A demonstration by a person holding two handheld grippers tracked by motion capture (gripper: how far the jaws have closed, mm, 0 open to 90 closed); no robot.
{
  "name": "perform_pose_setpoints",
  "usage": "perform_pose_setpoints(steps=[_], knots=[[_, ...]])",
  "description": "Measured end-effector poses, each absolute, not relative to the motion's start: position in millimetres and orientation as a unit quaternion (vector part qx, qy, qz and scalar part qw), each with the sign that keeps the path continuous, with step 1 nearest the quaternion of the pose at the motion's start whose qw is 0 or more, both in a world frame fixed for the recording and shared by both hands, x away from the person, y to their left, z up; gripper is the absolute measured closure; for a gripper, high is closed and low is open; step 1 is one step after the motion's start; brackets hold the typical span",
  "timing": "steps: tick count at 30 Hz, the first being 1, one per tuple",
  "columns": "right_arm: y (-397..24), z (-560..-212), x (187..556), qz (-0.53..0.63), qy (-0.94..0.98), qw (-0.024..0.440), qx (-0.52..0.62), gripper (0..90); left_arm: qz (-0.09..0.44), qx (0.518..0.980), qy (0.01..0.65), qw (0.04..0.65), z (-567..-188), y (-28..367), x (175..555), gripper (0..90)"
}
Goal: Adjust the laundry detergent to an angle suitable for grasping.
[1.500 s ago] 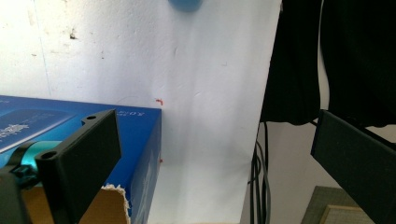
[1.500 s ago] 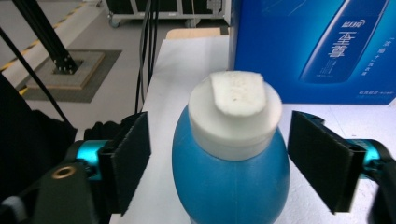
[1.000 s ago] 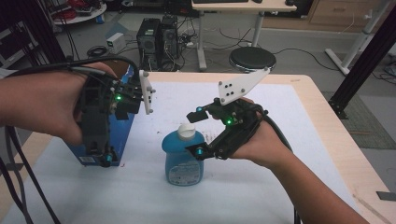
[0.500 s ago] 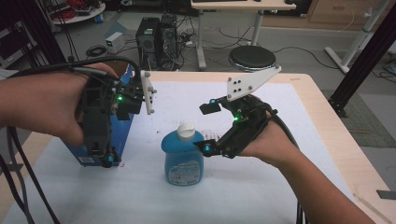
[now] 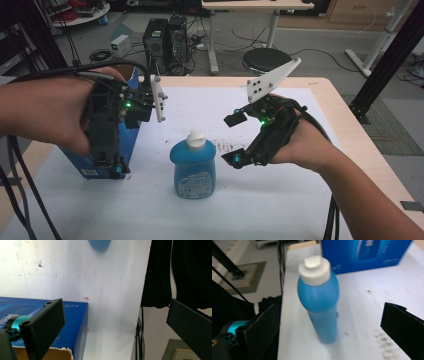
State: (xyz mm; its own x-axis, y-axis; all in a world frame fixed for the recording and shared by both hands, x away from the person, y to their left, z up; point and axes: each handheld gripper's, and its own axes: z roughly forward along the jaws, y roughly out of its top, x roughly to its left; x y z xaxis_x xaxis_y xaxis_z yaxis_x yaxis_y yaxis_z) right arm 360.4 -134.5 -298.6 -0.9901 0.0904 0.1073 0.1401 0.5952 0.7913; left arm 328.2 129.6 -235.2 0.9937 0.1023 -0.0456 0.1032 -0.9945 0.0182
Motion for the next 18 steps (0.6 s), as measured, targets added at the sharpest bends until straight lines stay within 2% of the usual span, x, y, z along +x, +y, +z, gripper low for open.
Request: perform_pose_setpoints(steps=[4, 18], knots=[[-145, -280, 363, -0.394, -0.916, -0.001, -0.074, 0.9, -0.022, 0.999, 0.048, 0.008, -235, 127, 330, 1.7], [-164, -239, 371, -0.212, -0.975, -0.007, -0.068, 1.0, -0.023, 0.999, 0.044, 0.007, -235, 122, 335, 1.7]])
